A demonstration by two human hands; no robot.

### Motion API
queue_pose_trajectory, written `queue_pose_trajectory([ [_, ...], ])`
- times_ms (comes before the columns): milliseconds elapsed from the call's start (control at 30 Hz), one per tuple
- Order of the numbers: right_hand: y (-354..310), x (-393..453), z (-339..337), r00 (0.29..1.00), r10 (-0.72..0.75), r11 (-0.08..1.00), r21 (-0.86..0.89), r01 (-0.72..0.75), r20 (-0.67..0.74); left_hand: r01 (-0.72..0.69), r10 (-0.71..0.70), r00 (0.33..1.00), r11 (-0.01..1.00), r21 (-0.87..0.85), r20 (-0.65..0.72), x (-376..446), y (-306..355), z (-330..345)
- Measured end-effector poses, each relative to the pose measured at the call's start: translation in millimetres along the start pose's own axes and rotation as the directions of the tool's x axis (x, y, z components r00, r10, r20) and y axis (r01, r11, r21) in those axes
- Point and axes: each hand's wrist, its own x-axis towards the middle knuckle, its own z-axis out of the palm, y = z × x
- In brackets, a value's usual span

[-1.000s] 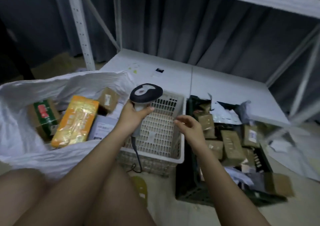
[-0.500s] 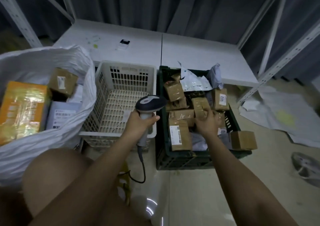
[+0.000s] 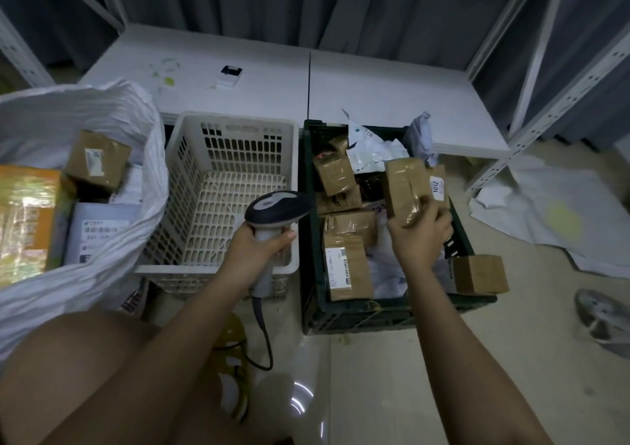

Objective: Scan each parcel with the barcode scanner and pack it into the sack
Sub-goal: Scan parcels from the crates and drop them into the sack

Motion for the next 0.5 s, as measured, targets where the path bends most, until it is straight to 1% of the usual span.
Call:
queue_pose_trajectory([
  [33,-5,-9,-5,0.994,-0.101,0.995,0.004,0.102,-0.05,0.0,0.0,1.0,1.0,-0.014,-0.011,0,0,0],
  [67,-11,-19,-9,0.977,-0.203,0.979,0.009,0.204,-0.063,-0.005,0.004,1.0,0.999,-0.033,-0.025,-1,1,1],
  [133,-26,-40,-11,0.93,-0.368,0.929,0.043,0.367,-0.001,-0.029,0.025,0.998,0.997,-0.066,-0.064,-4,4,-2],
  [200,-41,-61,-6,0.847,-0.526,0.85,0.059,0.523,0.075,-0.053,0.044,0.991,0.996,-0.067,-0.129,-6,5,-11],
  [267,-53,-81,6,0.736,-0.664,0.745,0.034,0.666,0.133,-0.068,0.053,0.976,0.996,-0.064,-0.212,-8,5,-26],
  [333,-65,-100,22,0.639,-0.743,0.655,0.027,0.755,0.198,-0.073,0.054,0.958,0.996,-0.058,-0.283,-11,8,-44],
  [400,-70,-116,41,0.552,-0.791,0.572,-0.003,0.821,0.262,-0.086,0.065,0.942,0.995,-0.05,-0.33,-13,10,-62],
  [433,-69,-123,50,0.528,-0.793,0.544,-0.037,0.838,0.305,-0.084,0.063,0.937,0.995,-0.047,-0.344,-13,10,-70],
  [500,-61,-134,66,0.504,-0.767,0.513,-0.093,0.853,0.396,-0.071,0.053,0.935,0.997,-0.037,-0.35,-14,7,-83],
])
